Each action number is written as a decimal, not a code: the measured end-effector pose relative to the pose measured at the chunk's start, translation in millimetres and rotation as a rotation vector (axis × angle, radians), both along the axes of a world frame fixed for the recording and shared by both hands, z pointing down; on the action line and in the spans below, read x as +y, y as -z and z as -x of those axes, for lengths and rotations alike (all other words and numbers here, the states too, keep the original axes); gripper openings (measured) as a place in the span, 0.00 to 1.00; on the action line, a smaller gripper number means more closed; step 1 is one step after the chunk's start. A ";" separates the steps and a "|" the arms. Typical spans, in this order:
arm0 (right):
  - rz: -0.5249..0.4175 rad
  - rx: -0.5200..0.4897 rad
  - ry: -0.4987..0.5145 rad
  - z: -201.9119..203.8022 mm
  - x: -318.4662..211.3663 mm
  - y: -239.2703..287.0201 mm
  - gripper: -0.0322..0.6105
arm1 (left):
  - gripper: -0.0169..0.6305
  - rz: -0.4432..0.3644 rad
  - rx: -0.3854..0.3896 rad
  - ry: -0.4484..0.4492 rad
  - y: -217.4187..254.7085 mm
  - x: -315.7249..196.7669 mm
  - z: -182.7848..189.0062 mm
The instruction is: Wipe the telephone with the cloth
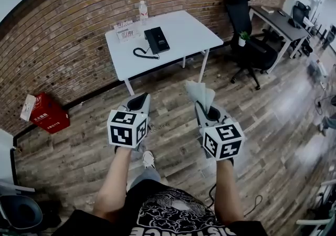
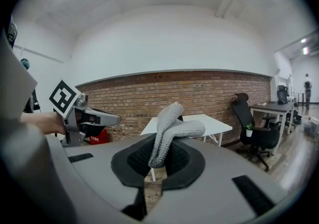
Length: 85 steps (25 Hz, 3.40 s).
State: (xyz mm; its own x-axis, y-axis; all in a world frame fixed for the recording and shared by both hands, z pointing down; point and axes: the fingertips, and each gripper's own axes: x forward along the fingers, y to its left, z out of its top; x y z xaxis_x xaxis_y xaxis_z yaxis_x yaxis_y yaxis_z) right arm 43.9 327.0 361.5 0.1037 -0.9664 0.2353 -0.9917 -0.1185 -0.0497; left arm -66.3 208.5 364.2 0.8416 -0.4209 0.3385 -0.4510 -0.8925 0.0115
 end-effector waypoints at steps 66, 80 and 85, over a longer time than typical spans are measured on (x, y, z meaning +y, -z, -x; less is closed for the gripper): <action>0.180 0.134 0.374 -188.8 -520.0 -35.7 0.07 | 0.04 0.130 -0.066 0.287 -69.2 -449.5 -141.0; 0.231 0.164 0.569 -197.0 -599.5 -71.2 0.07 | 0.04 0.157 -0.073 0.456 -90.2 -465.2 -136.2; 0.250 0.187 0.610 -194.0 -623.8 -85.0 0.07 | 0.04 0.180 -0.058 0.514 -96.6 -467.5 -127.2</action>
State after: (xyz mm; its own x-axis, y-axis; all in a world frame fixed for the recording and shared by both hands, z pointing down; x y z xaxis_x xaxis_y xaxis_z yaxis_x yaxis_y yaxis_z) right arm 237.9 -296.7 446.4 -0.3818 -0.7837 0.4900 -0.8738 0.4788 0.0850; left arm 60.9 -259.0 460.8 0.5204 -0.7045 0.4826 -0.8331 -0.5429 0.1059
